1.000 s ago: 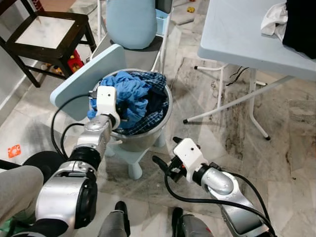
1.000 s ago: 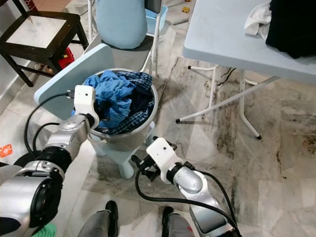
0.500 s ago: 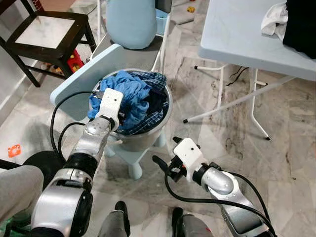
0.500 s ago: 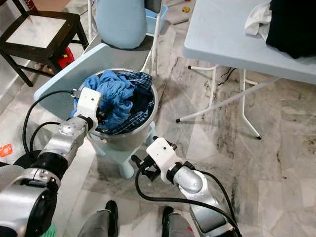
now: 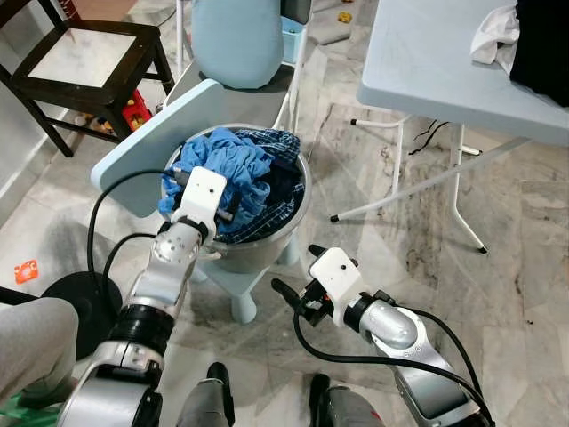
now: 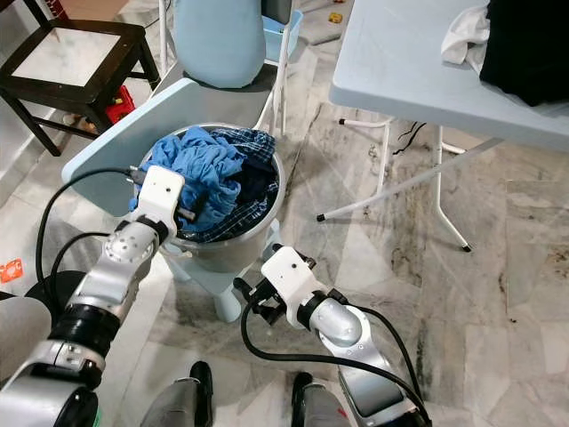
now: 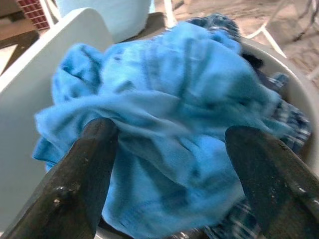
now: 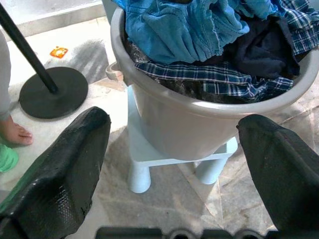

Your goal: Hang hanger

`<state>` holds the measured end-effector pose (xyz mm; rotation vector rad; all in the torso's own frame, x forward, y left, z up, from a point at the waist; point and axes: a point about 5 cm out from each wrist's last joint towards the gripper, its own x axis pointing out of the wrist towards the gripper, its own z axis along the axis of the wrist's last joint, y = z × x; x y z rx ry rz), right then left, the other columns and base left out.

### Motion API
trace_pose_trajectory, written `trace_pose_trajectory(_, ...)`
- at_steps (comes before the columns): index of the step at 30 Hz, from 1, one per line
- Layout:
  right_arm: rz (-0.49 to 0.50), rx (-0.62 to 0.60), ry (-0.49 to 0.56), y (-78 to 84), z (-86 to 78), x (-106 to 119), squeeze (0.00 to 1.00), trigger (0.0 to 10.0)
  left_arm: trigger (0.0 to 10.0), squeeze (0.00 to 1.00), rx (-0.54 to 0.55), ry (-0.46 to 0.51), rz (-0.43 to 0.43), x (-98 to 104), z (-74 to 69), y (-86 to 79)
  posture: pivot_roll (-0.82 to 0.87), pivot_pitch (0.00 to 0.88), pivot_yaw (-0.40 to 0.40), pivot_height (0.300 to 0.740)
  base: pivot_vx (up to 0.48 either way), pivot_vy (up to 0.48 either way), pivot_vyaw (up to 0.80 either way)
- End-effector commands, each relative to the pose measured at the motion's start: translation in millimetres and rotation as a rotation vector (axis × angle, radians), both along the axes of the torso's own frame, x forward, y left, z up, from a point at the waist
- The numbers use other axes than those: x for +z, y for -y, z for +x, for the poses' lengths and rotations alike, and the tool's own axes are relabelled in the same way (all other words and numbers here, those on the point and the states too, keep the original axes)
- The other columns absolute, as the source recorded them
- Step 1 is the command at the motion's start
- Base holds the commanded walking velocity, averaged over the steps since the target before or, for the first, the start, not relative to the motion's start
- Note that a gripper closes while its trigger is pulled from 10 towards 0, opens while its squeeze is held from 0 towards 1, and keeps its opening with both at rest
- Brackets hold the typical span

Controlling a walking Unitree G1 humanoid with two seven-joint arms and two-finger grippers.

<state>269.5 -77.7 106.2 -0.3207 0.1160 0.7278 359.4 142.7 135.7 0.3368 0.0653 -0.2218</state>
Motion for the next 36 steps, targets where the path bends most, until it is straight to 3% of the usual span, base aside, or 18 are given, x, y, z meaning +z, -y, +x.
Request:
trace_pose_trajectory(1, -0.008, -0.001, -0.020, 0.8, -2.1, -6, 0.00, 10.0, 10.0, 1.00, -0.029, -0.019, 0.011, -5, -5.7, 6.4, -0.02, 0.292, -0.028, 0.740, 0.000, 0.000, 0.00)
trace_pose_trajectory(5, -0.005, 0.001, -0.018, -0.6, -1.9, -6, 0.00, 10.0, 10.0, 1.00, -0.062, -0.034, 0.022, -11, -14.2, 13.2, -0.01, 0.290, -0.028, 0.740, 0.000, 0.000, 0.00)
trace_pose_trajectory(11, -0.005, 0.008, -0.014, -3.3, -1.0, -6, 0.00, 10.0, 10.0, 1.00, -0.143, -0.084, 0.132, -27, -31.6, 14.3, 0.00, 0.291, -0.026, 0.740, 0.000, 0.000, 0.00)
trace_pose_trajectory(15, -0.006, 0.009, -0.010, -3.5, -0.2, -5, 0.00, 10.0, 10.0, 1.00, -0.186, -0.128, 0.203, -34, -34.2, 10.6, 0.00, 0.295, -0.023, 0.740, 0.000, 0.000, 0.00)
trace_pose_trajectory(26, -0.006, 0.001, -0.013, -2.3, -2.4, -7, 0.00, 10.0, 10.0, 1.00, -0.200, -0.080, 0.330, -22, -15.6, -6.0, -0.01, 0.297, -0.017, 0.740, 0.000, 0.000, 0.00)
trace_pose_trajectory(36, -0.012, 0.006, -0.004, -2.8, -1.0, -5, 0.00, 10.0, 10.0, 1.00, -0.292, -0.058, 0.403, -19, -4.0, 3.5, -0.02, 0.300, -0.019, 0.740, 0.000, 0.000, 0.00)
